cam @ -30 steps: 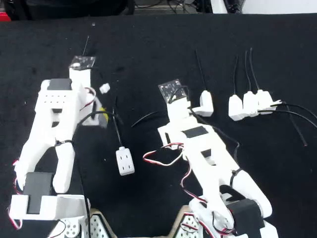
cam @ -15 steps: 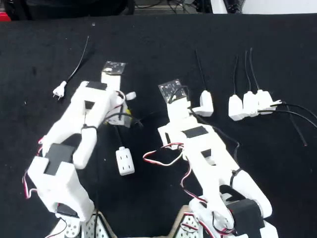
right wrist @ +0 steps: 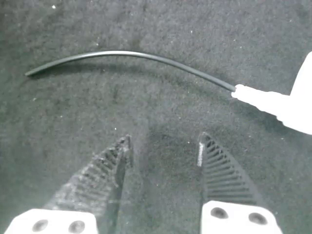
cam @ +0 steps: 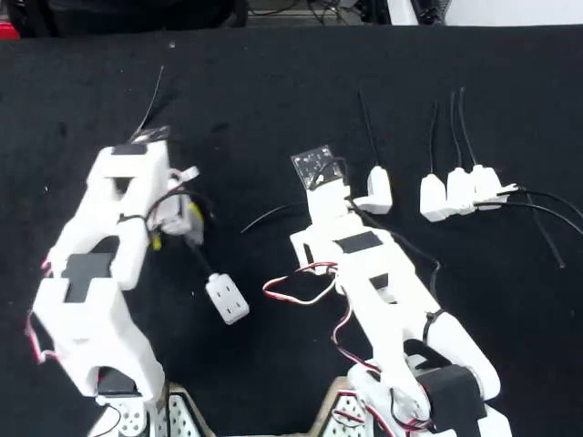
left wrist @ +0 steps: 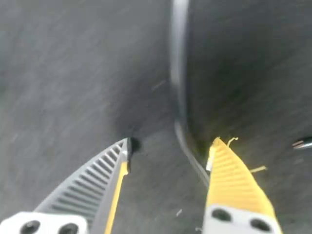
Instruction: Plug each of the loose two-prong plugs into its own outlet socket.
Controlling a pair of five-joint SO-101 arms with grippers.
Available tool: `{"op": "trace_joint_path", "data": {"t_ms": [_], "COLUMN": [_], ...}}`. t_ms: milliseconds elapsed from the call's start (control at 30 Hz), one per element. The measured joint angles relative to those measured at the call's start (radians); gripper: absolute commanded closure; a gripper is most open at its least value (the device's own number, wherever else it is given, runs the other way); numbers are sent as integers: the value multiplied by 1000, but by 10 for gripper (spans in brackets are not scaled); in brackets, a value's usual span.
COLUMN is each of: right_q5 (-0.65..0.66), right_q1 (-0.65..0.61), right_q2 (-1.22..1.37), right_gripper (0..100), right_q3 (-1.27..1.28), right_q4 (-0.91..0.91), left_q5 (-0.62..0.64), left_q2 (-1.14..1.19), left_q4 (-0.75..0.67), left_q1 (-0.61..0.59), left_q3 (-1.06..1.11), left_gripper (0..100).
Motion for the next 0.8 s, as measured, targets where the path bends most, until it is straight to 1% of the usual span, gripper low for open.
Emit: {"op": "trace_joint_path", "data": {"t_ms": [100, 133, 367, 467, 567, 633, 733, 800], "right_q5": [0, 0, 0, 0, 0, 0, 0, 0], "right_q1": [0, 0, 0, 0, 0, 0, 0, 0], "right_q2": [0, 0, 0, 0, 0, 0, 0, 0], "right_gripper": [797, 797, 797, 797, 797, 797, 797, 797], "right_q3": [0, 0, 0, 0, 0, 0, 0, 0], "right_q4": [0, 0, 0, 0, 0, 0, 0, 0], "left_q5": [-5, -25, -209, -301, -404, -491, -654, -697], "left_q2": [-54, -74, -313, -450, -582, -651, -713, -732], "left_q4": [12, 14, 18, 20, 35, 68, 126, 126], "left_q1": [-58, -83, -247, -290, -287, -264, -157, -77], "left_q3": [63, 91, 315, 362, 381, 399, 462, 517], "left_gripper": [741, 741, 741, 741, 740, 740, 740, 740]}}
